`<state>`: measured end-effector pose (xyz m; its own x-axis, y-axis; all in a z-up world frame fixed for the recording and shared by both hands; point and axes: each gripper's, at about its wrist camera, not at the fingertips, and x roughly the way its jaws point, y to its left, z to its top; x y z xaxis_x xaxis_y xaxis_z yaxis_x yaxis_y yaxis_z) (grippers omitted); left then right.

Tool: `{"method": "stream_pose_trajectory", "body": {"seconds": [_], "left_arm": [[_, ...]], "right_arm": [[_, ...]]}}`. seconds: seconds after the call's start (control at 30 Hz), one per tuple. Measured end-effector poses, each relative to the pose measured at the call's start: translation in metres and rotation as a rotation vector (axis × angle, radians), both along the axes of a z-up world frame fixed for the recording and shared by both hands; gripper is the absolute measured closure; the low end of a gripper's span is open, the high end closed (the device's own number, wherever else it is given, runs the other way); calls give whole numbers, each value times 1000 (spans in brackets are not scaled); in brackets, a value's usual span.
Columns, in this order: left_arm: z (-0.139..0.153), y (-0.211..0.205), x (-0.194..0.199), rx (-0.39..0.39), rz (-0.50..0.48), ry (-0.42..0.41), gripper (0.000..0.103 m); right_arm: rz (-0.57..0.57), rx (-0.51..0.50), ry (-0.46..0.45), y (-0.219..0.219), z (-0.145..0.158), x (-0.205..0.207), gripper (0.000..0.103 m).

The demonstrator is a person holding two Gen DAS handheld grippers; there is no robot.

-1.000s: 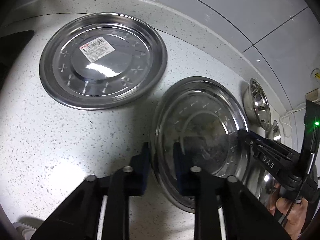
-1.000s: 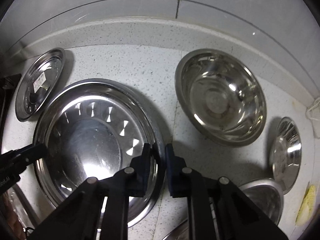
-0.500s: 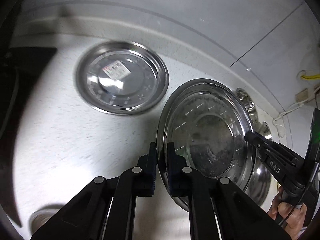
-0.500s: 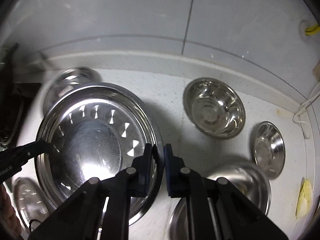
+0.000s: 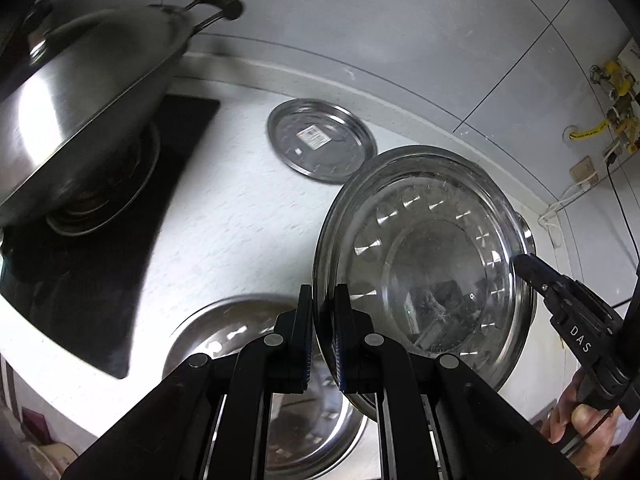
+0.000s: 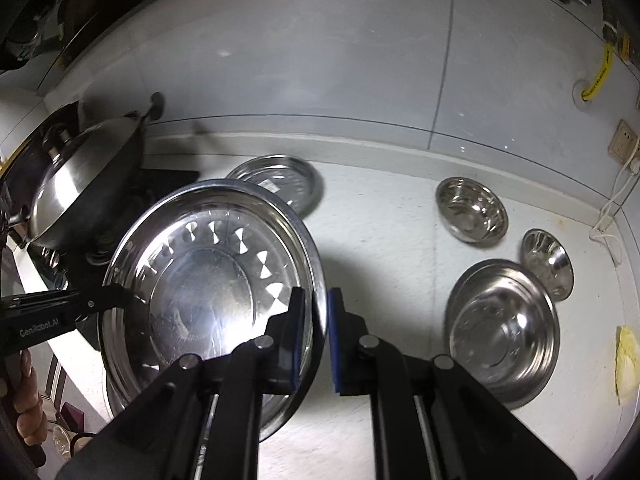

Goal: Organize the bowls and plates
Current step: 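Lower the held plate with both grippers onto another steel plate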

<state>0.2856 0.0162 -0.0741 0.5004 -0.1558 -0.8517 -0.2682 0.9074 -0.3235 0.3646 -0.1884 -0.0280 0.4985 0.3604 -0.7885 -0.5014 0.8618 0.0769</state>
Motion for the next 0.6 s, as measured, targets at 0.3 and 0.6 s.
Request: {"method": "stream_pose_trajectory", "body": {"seconds": [0.3,0.6], "left_arm": [[-3,48,-40,-25,-87,3,97],[-32,71,-79,-27,-187,74,97]], "right_arm": [[-73,-13,61,36,-19,-58,93],[-138,-16,162,52,-57,-118,93]]}}
